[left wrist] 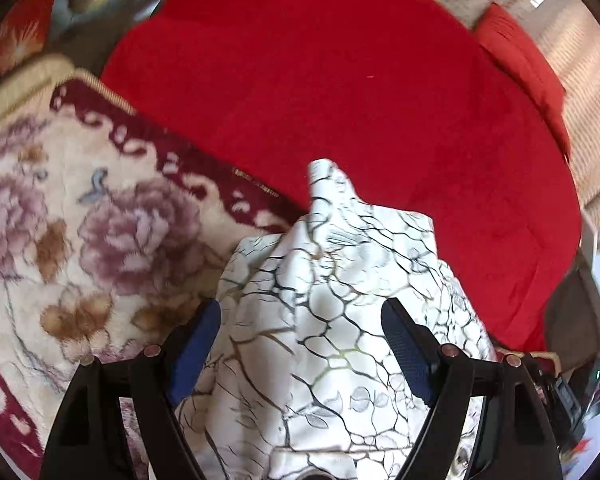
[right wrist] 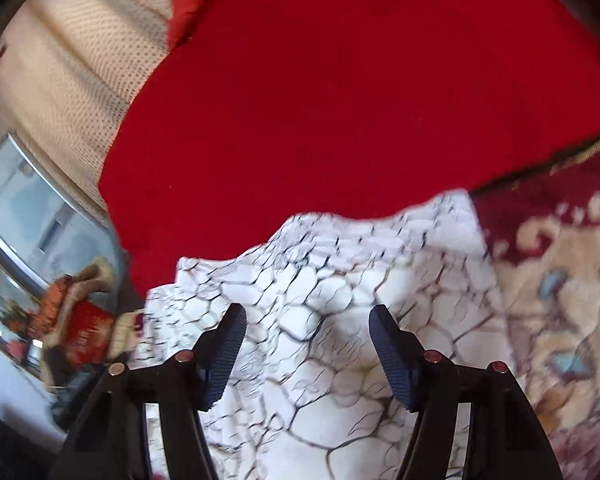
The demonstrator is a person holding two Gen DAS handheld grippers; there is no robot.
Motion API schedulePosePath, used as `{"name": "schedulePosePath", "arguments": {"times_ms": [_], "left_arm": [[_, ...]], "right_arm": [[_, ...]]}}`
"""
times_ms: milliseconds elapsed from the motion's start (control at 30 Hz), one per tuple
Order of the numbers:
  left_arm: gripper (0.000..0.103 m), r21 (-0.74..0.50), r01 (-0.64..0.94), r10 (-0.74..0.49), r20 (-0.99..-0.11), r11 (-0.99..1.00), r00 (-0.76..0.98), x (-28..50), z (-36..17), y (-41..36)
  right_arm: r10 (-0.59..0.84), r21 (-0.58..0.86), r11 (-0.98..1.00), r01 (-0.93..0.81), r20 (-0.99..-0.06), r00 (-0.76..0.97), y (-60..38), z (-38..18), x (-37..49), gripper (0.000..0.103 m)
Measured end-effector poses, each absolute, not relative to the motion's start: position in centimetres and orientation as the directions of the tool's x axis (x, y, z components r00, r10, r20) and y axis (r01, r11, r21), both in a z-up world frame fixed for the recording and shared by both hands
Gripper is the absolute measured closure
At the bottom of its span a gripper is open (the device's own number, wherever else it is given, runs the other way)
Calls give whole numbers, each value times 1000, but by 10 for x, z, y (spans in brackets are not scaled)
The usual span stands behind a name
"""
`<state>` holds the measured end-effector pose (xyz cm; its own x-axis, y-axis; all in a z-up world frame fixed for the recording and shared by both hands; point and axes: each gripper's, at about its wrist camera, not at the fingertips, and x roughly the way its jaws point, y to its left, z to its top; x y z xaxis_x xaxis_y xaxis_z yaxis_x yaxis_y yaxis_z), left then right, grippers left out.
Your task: Fold large clothes
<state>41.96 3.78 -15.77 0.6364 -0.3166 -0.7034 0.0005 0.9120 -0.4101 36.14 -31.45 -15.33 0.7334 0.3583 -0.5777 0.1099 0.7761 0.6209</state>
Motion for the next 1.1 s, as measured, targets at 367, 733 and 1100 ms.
{"name": "schedulePosePath", "arguments": {"times_ms": [367,733,1100], "left_arm": [[19,-255,71,-242,-739,964,629,442,-169,-28],[11,69,64,29,-871,996,490,481,-230,-101],[10,311,157,132,-734,937,666,434,-213,-130]], "right_arm": [[350,623,748,228,-663,661,-321,-180,387,45],[372,575,802,162,-692,619,-290,-183,438,45],[351,561,813,155,-686,637,-294,-179,415,46]]}}
